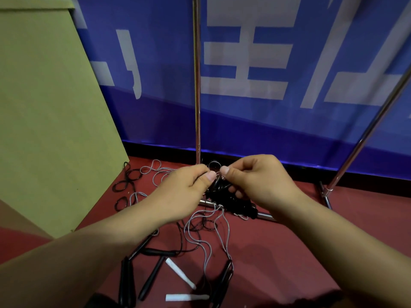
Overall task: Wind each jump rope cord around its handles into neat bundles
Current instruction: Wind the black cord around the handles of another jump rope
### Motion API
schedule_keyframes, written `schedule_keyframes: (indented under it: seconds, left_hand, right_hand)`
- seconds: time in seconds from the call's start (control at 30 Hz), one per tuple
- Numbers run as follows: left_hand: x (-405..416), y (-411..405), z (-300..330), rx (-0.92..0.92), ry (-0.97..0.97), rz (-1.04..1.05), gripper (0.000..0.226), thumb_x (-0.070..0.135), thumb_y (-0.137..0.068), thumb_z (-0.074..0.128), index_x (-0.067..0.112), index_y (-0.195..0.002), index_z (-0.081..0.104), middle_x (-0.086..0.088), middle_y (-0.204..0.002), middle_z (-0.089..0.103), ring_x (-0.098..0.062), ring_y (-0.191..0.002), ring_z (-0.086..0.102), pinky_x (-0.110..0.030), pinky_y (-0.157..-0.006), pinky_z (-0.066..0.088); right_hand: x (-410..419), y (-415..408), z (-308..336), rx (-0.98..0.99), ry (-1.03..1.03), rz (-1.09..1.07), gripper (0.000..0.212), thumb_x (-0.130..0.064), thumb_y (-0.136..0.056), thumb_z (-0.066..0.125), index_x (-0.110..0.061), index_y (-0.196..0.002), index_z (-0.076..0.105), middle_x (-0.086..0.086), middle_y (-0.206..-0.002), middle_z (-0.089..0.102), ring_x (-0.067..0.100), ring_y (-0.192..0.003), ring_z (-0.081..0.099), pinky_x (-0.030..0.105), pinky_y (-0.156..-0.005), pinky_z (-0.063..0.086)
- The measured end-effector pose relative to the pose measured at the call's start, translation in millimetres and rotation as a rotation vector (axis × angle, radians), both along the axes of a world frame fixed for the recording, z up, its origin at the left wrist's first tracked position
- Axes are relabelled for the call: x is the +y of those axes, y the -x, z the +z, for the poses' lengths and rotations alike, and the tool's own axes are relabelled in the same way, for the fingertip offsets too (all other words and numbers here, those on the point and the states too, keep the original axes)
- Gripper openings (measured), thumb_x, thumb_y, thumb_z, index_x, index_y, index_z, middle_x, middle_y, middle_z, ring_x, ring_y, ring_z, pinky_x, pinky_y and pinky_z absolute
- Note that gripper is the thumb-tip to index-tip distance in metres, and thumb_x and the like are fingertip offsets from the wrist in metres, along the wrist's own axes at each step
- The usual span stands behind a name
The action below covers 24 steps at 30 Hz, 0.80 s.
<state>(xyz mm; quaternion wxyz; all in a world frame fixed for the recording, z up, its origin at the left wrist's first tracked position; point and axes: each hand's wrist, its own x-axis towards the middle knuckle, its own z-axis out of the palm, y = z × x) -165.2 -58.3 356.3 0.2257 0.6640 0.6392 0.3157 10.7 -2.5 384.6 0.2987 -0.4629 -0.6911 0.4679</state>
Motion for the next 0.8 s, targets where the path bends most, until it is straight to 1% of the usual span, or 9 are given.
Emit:
schedule_keyframes:
  seconds: [0.1, 0.2, 0.3, 0.4, 0.47, 0.53, 0.67, 0.73, 0.8]
  left_hand:
    - [-3, -4, 5, -0.021, -0.022, -0.046, 0.037, 0.038, -0.103, 0.044, 0.012, -0.078, 0.054, 0.014, -0.057, 0.042, -0.002, -0.054, 0.039, -0.019, -0.054, 0.033]
    - [-4, -7, 10, -0.12, -0.04, -0.085, 0.038, 0.036, -0.104, 0.043, 0.014, -0.074, 0.048, 0.015, -0.06, 0.039, -0.002, -0.056, 0.036, -0.017, -0.055, 0.033]
    - [-3, -8, 12, -0.308, -0.048, -0.1, 0.054, 0.053, -0.099, 0.045, 0.003, -0.08, 0.053, 0.004, -0.069, 0.04, -0.009, -0.065, 0.038, -0.026, -0.064, 0.035]
    - [-4, -13, 15, -0.449, -0.023, -0.032, 0.07, 0.07, -0.089, 0.048, 0.001, -0.081, 0.058, -0.003, -0.072, 0.044, -0.014, -0.069, 0.043, -0.031, -0.067, 0.038]
    - [-3, -18, 18, -0.618, 0.017, 0.075, 0.064, 0.068, -0.084, 0.054, 0.005, -0.086, 0.062, -0.001, -0.067, 0.05, -0.012, -0.061, 0.049, -0.026, -0.061, 0.045]
    - [-2, -23, 21, -0.797, 0.098, 0.132, 0.057, 0.059, -0.077, 0.057, 0.005, -0.093, 0.062, -0.002, -0.066, 0.057, -0.013, -0.058, 0.054, -0.026, -0.057, 0.052]
    - [0, -33, 15, -0.807, 0.176, 0.135, 0.043, 0.054, -0.091, 0.052, 0.017, -0.104, 0.072, -0.002, -0.098, 0.075, -0.023, -0.09, 0.071, -0.04, -0.086, 0.058]
    - [1, -39, 8, -0.793, 0.207, 0.143, 0.037, 0.052, -0.099, 0.048, 0.025, -0.11, 0.071, 0.004, -0.11, 0.075, -0.019, -0.106, 0.07, -0.046, -0.099, 0.053]
    - [2, -43, 4, -0.783, 0.242, 0.178, 0.052, 0.07, -0.086, 0.049, 0.034, -0.118, 0.067, 0.01, -0.121, 0.071, -0.014, -0.117, 0.064, -0.048, -0.107, 0.046]
  right_hand:
    - [3, -1, -2, -0.043, -0.062, -0.011, 0.023, -0.035, -0.085, 0.074, -0.015, -0.075, 0.072, -0.005, -0.056, 0.062, 0.005, -0.05, 0.053, 0.023, -0.052, 0.044]
    - [4, 1, -7, -0.013, -0.024, 0.022, 0.027, -0.038, -0.091, 0.067, -0.014, -0.077, 0.066, -0.001, -0.063, 0.061, 0.013, -0.057, 0.054, 0.037, -0.059, 0.048]
    - [0, 6, -7, 0.068, 0.037, 0.063, 0.03, -0.037, -0.096, 0.058, -0.014, -0.076, 0.059, 0.004, -0.067, 0.059, 0.021, -0.062, 0.055, 0.047, -0.064, 0.053]
    - [0, 9, -5, 0.086, 0.02, 0.036, 0.037, -0.039, -0.097, 0.057, -0.006, -0.08, 0.059, 0.009, -0.067, 0.059, 0.021, -0.062, 0.053, 0.042, -0.064, 0.05]
    - [6, 9, -6, 0.137, -0.001, -0.063, 0.04, -0.044, -0.094, 0.058, -0.008, -0.076, 0.058, 0.011, -0.064, 0.061, 0.022, -0.062, 0.055, 0.044, -0.066, 0.052]
    - [14, 8, -7, 0.169, -0.039, -0.193, 0.038, -0.045, -0.093, 0.057, -0.015, -0.07, 0.056, 0.001, -0.06, 0.058, 0.017, -0.06, 0.054, 0.045, -0.066, 0.049]
    - [16, 9, -12, 0.196, -0.079, -0.381, 0.033, -0.041, -0.095, 0.057, -0.015, -0.074, 0.057, -0.006, -0.062, 0.059, 0.014, -0.061, 0.055, 0.04, -0.067, 0.049]
    - [9, 12, -14, 0.171, -0.115, -0.408, 0.034, -0.042, -0.095, 0.057, -0.013, -0.077, 0.057, -0.004, -0.065, 0.06, 0.012, -0.061, 0.055, 0.035, -0.063, 0.046]
    - [0, 16, -15, 0.125, -0.186, -0.402, 0.033, -0.039, -0.095, 0.057, -0.014, -0.075, 0.054, -0.005, -0.064, 0.057, 0.005, -0.057, 0.049, 0.025, -0.059, 0.04]
